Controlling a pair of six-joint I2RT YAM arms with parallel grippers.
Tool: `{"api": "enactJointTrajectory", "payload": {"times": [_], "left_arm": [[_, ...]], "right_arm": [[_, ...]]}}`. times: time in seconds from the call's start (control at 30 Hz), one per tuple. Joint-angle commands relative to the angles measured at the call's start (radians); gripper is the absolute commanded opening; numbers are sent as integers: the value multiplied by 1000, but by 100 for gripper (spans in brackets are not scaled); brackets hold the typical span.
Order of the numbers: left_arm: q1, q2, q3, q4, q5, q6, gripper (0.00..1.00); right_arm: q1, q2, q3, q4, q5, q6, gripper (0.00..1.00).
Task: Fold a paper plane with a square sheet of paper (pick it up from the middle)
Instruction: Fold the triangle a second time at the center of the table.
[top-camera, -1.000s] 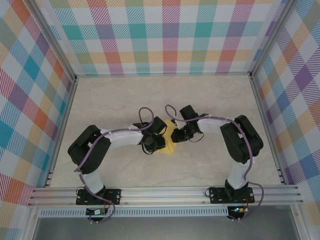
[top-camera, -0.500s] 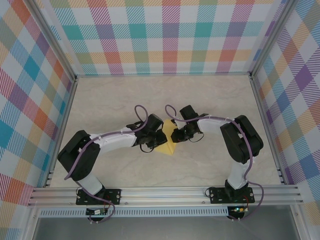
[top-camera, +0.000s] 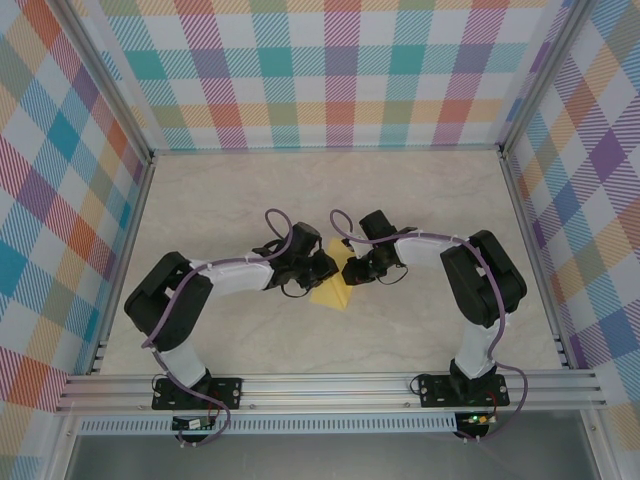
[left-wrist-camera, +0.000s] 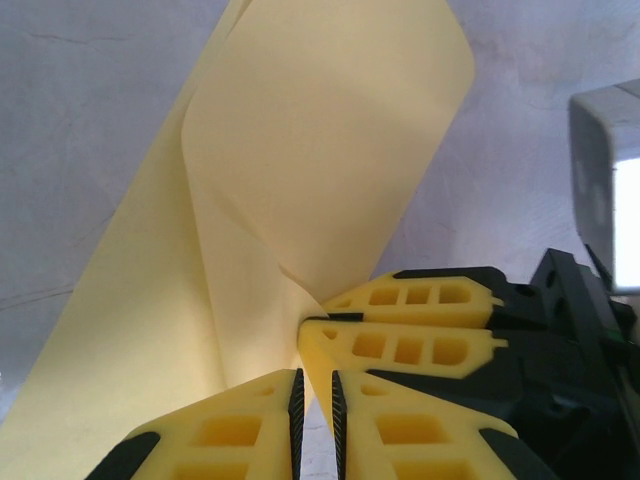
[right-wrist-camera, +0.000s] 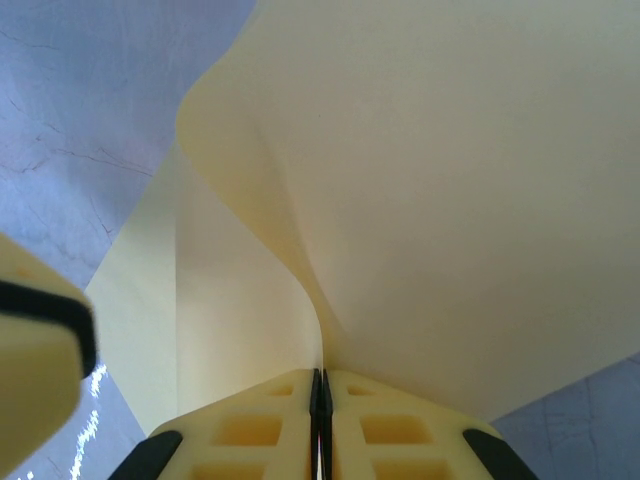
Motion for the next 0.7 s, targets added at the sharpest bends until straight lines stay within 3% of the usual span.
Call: {"api": "enactJointTrajectory", "payload": {"times": [0.0,0.5,0.67], "left_arm": [[12,26,2,54,19,-11,18],[21,119,17,69,22,-9,18],[21,124,5,69,26,-11,18]], "right_arm": [[-5,21,7,-22,25,-29,13],[-4,21,12,-23,18,-27,13],[-8,-3,12,-13,-15,4,19]]}}
